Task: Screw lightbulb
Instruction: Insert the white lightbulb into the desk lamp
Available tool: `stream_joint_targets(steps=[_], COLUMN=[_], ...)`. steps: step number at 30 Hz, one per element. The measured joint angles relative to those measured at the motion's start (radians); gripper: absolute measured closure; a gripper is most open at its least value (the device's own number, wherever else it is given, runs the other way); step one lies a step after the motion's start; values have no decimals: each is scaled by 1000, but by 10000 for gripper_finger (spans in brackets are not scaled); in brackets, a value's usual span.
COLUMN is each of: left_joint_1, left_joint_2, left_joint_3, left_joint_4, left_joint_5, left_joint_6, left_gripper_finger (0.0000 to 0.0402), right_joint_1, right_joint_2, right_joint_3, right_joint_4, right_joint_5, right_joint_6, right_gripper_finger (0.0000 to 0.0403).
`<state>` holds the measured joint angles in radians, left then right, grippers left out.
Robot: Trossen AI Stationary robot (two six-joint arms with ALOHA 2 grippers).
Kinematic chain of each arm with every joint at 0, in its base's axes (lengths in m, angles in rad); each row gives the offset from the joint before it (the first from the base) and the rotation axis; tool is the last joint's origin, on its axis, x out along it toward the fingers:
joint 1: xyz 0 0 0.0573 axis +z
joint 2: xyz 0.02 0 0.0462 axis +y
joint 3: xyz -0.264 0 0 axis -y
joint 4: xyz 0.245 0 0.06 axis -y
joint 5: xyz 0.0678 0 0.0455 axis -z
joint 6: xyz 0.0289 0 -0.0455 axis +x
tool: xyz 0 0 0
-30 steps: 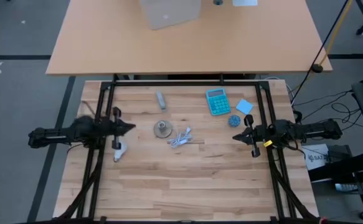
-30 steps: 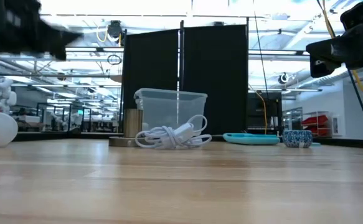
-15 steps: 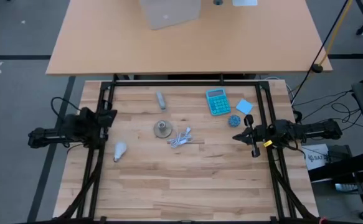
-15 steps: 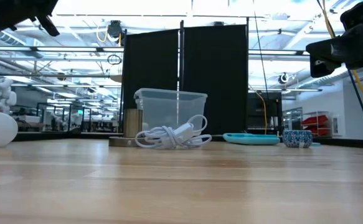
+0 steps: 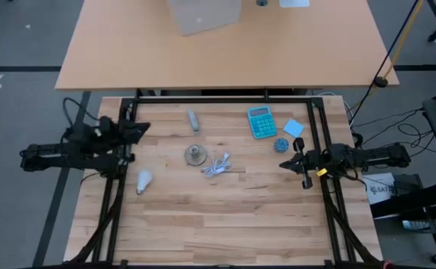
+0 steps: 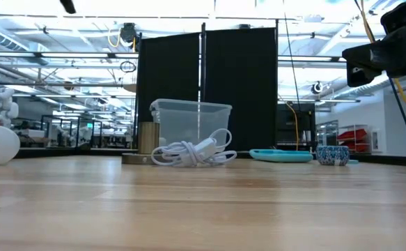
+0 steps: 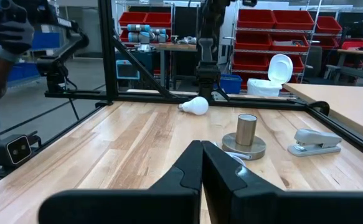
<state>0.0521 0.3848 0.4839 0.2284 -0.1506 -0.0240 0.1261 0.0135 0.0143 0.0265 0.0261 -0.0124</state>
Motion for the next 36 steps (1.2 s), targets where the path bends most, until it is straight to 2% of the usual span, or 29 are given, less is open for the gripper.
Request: stream_joint_targets(steps=[9, 14, 16, 19, 23, 28, 33, 36], left_joint_1=[-1, -1, -5, -18, -67, -153, -243, -283], left_joint_2=[406, 507, 517, 519, 518, 527, 585, 648], left_joint_3=[339, 434, 445, 446, 446, 446, 446, 446], left_joint_4=[-429, -575, -649, -794, -999, -1162, -1330, -1455], left_joint_5=[-73, -102, -101, -108, -172, -173, -170, -123], left_joint_6=[1, -22, -52, -156, -337, -551, -780, -928], left_gripper_finger=[331, 315, 314, 314, 314, 307, 265, 225], right_joint_1=[0, -2, -2, -3, -11, -29, -58, -68], right_joint_2=[0, 0, 0, 0, 0, 16, 89, 154], right_joint_3=[0, -2, -2, -2, 0, 47, 125, 187], right_joint_4=[0, 56, 117, 235, 395, 387, 379, 362], right_joint_5=[0, 28, 27, 36, 75, 196, 212, 211], right_joint_6=[0, -22, 20, 55, 77, 80, 48, 0], right_gripper_finger=[403, 403, 403, 403, 403, 403, 403, 403])
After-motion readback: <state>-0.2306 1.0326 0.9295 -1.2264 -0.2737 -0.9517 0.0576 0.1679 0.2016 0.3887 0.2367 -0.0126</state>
